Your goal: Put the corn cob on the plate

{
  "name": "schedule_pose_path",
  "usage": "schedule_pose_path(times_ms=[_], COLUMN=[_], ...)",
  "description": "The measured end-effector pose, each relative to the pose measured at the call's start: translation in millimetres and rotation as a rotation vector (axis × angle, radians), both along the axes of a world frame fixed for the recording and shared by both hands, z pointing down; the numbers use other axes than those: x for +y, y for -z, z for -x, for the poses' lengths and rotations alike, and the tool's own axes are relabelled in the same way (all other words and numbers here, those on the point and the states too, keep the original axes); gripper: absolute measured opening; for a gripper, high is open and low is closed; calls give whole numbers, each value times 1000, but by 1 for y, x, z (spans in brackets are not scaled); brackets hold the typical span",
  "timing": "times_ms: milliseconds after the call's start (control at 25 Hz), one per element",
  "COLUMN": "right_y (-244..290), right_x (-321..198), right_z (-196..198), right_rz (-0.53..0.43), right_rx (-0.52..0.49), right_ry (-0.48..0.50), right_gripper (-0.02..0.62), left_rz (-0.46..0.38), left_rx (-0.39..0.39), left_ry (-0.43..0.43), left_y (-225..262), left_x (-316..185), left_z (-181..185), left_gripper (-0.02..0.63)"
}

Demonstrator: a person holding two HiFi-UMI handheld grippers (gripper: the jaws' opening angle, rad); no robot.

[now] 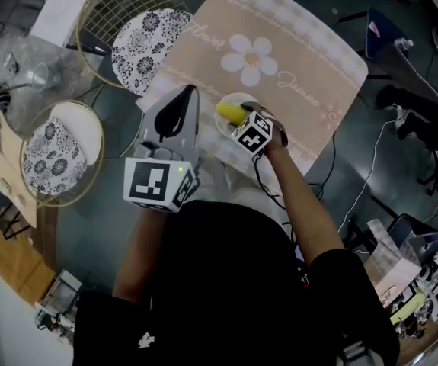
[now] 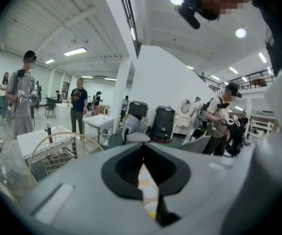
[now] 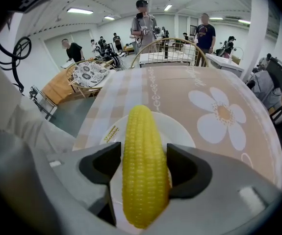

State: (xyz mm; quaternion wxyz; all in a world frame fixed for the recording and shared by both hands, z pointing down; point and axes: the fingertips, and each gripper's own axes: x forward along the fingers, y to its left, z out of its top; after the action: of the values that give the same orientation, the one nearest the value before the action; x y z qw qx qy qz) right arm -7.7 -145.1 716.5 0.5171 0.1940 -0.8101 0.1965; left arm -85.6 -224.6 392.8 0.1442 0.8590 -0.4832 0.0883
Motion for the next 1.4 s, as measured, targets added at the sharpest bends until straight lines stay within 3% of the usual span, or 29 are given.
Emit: schedule_pose_path(times_ms=[480, 920, 1160, 1400], right_y=[57, 171, 209, 239], right_x=[-12, -38, -38, -28], right_z=[-13, -41, -57, -59], right_rz=[-111, -344, -416, -490], right_rx=[-101, -306, -388, -441], right_ry=[-38, -186, -226, -212], right_gripper=[313, 65, 5, 3], left_rz=[-21, -42, -57, -77], left_rx=[4, 7, 1, 15], left_ry=[7, 40, 85, 150], left_y=[8, 22, 27, 33], left_x=[7, 17, 30, 55], left_z=[-7, -21, -26, -26], left_gripper=[9, 9, 9, 9])
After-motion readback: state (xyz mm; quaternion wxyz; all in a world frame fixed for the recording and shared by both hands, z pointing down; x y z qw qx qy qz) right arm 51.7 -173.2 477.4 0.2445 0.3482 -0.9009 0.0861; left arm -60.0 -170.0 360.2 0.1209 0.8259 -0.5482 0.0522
